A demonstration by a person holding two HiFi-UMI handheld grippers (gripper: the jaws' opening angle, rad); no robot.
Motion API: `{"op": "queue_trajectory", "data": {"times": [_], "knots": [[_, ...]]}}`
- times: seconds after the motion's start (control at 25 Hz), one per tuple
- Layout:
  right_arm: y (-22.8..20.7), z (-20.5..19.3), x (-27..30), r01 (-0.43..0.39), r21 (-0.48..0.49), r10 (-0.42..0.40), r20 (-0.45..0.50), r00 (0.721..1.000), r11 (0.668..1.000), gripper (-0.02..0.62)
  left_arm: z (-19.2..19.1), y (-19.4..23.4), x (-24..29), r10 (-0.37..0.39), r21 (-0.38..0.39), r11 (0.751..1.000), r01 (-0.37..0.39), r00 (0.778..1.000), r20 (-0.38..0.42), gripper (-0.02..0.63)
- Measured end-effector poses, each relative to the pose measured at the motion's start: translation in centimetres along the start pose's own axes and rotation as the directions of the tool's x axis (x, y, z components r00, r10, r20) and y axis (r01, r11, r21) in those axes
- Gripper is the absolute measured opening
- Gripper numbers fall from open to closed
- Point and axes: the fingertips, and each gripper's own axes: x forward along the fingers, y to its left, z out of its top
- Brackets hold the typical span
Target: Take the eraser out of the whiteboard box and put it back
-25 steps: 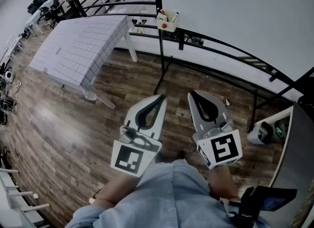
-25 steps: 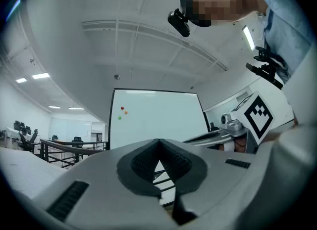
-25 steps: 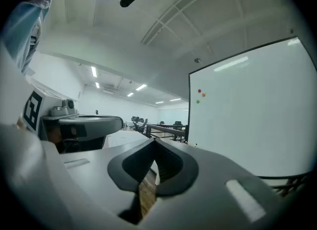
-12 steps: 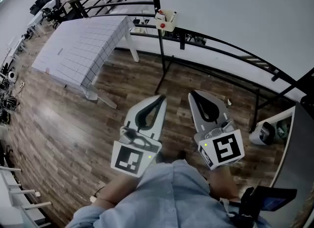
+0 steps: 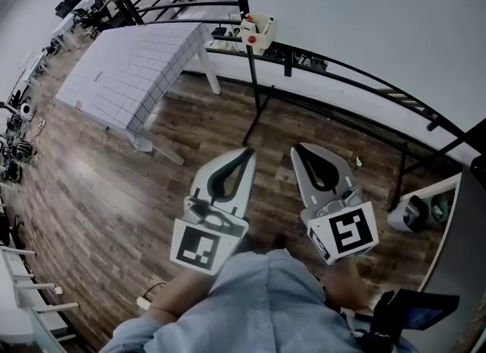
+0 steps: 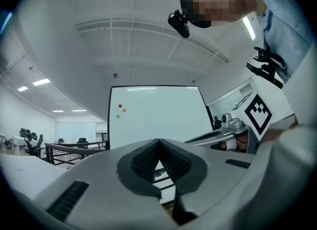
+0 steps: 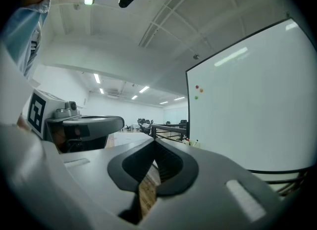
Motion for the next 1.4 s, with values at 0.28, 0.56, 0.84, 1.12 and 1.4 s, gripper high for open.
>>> {"op": "queue_trajectory", "data": {"times": [0.28, 0.56, 0.84, 1.12, 1.4], "knots": [[-1.0, -1.1, 1.8, -0.034, 0.019, 0.034, -0.016, 0.999, 0.999, 0.002, -1.4, 1.0, 1.3, 0.021, -0.01, 1.0, -0.021, 0.999, -0.028, -0.002], [-2.4, -2.2, 6.2, -0.034, 0.005, 0.034, -0.048, 0.998, 0.999, 0.002, -3.6, 4.6, 4.0, 0.016, -0.046, 0.999, -0.017, 0.999, -0.027, -0.002], [-5.4, -1.3, 13.7, -0.008, -0.032, 0.007, -0.055, 0.998, 0.999, 0.002, -4.1, 11.3, 8.9, -0.001, -0.061, 0.998, 0.002, 1.0, 0.022, -0.002], [-7.6, 0.7, 20.4, 0.043, -0.078, -0.047, -0.044, 0.998, 0.996, 0.002, -3.9, 17.6, 12.3, -0.027, -0.067, 0.997, 0.032, 0.997, 0.075, -0.002], [-8.7, 1.0, 24.9, 0.071, -0.107, -0.077, -0.052, 0.996, 0.992, 0.002, -5.3, 21.5, 14.1, -0.045, -0.101, 0.994, 0.053, 0.995, 0.084, -0.002]]}}
